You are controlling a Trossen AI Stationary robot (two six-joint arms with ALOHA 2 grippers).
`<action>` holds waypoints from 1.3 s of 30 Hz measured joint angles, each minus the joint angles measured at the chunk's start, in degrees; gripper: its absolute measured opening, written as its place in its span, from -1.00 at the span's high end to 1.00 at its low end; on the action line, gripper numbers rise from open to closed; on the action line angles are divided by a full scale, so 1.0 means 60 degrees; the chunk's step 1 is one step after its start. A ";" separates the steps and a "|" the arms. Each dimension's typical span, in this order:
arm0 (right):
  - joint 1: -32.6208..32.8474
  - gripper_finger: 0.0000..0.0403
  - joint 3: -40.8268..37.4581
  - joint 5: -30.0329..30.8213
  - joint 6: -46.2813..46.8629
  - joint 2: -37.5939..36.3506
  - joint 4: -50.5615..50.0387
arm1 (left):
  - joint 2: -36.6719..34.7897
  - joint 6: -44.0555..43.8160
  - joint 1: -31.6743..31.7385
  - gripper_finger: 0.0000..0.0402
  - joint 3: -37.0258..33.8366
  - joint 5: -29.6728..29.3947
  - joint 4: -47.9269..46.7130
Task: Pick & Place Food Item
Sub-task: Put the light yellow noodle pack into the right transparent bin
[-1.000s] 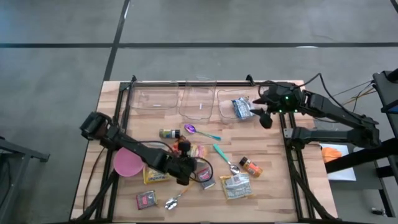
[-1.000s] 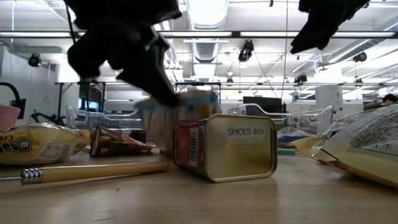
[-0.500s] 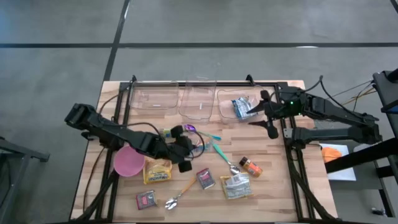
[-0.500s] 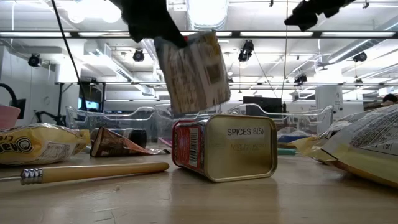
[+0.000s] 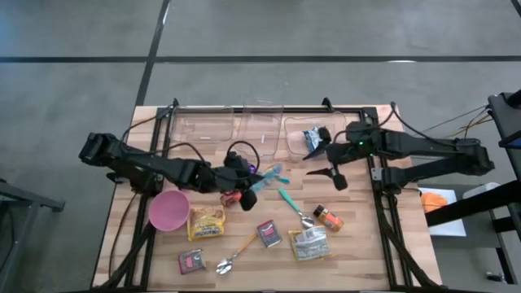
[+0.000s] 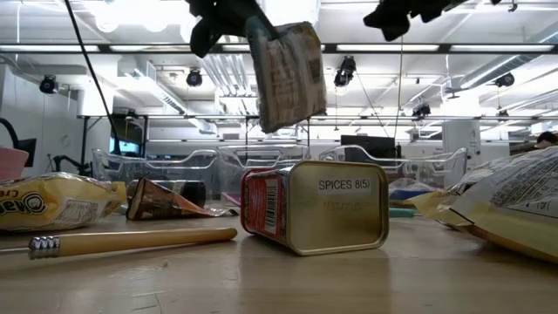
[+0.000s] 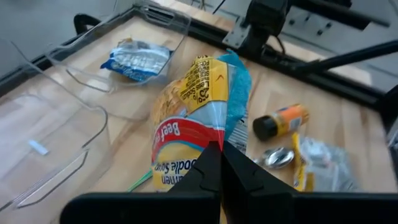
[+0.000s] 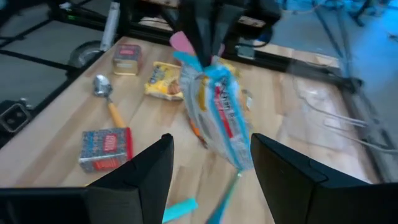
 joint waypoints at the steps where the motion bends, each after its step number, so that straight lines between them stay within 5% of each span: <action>1: -0.0002 -0.05 0.0000 -0.0213 0.0003 0.0128 0.0127 | 0.0000 -0.0063 0.0003 1.00 0.0008 0.0016 0.0027; 24: 0.0019 -0.05 0.0087 -0.0747 0.0802 0.1930 0.2928 | 0.0000 -0.0166 0.0294 1.00 0.0045 0.0976 0.0864; 39: 0.0019 -0.05 0.0930 -0.0744 0.1319 0.3122 0.2968 | 0.0000 -0.0064 0.0459 1.00 0.0045 0.1197 0.0966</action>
